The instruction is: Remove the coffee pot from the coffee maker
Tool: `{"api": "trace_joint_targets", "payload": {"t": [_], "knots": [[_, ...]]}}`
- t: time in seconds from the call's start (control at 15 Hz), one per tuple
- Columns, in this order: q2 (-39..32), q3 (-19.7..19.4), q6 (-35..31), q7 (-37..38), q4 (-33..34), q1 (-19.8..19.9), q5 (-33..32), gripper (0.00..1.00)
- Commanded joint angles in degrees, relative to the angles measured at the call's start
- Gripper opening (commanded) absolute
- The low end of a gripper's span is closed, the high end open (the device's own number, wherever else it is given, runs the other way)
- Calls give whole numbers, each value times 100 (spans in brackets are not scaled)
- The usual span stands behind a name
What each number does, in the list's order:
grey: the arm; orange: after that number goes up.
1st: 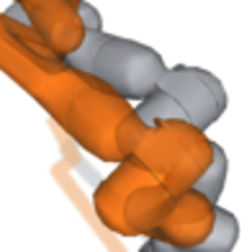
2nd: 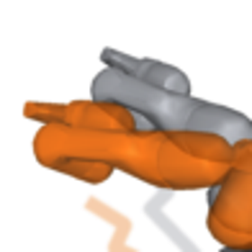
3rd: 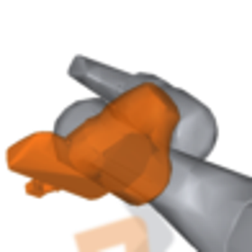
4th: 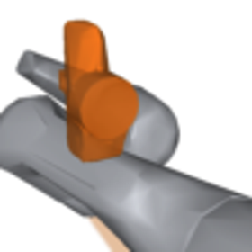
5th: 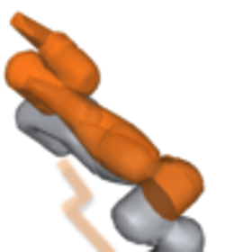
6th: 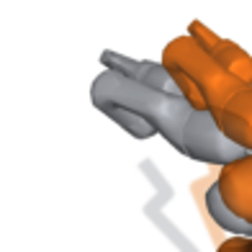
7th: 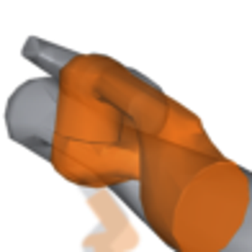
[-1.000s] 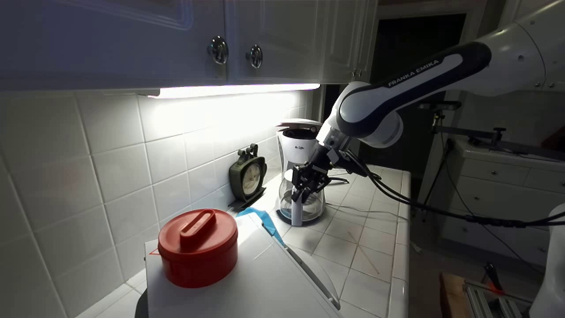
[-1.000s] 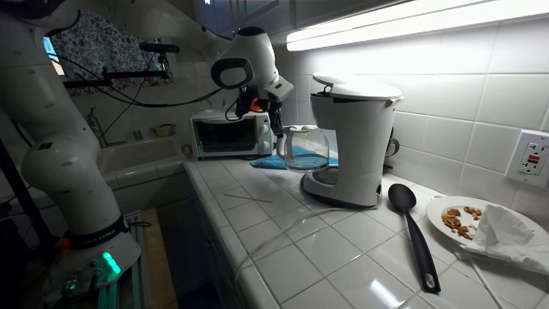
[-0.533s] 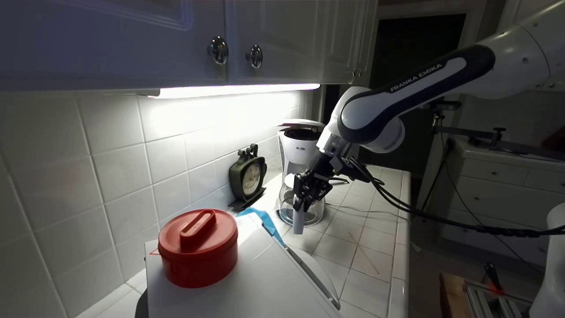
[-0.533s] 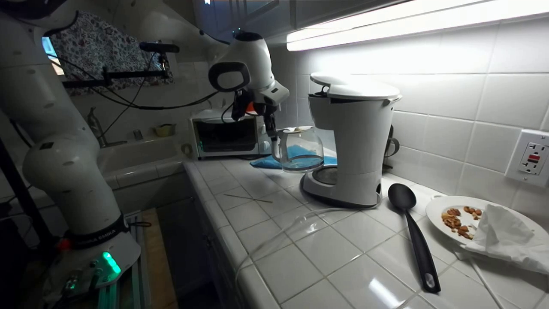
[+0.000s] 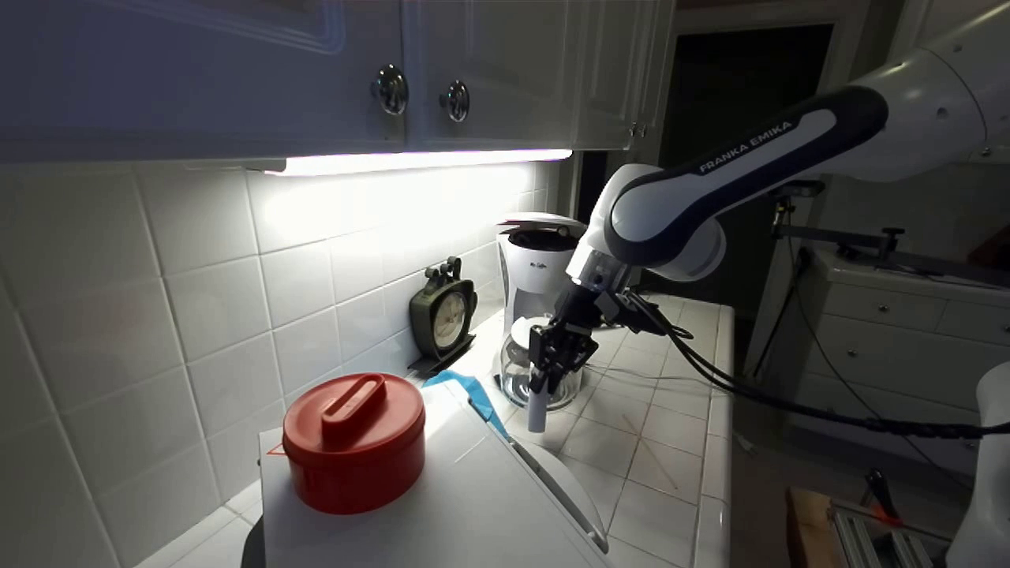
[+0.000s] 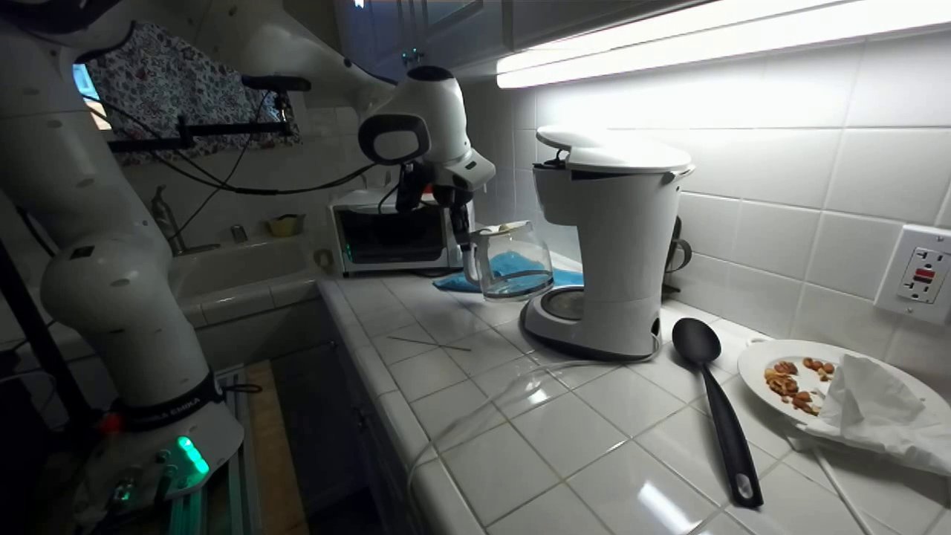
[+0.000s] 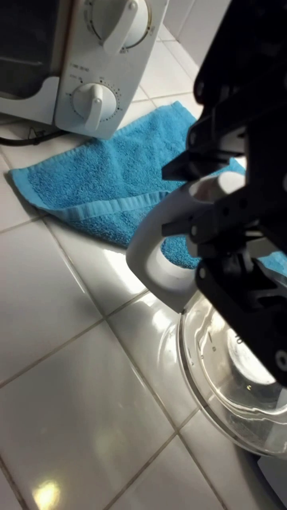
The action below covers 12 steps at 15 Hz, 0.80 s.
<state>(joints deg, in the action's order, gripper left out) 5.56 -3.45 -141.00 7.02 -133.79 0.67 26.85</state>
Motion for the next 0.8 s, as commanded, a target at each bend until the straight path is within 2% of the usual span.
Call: {"api": "trace_joint_targets", "payload": {"t": [0.0, 0.73], "knots": [[77, 25, 121, -170, -155, -28, 224, 7], [65, 142, 244, -110, -301, -92, 135, 7]]}}
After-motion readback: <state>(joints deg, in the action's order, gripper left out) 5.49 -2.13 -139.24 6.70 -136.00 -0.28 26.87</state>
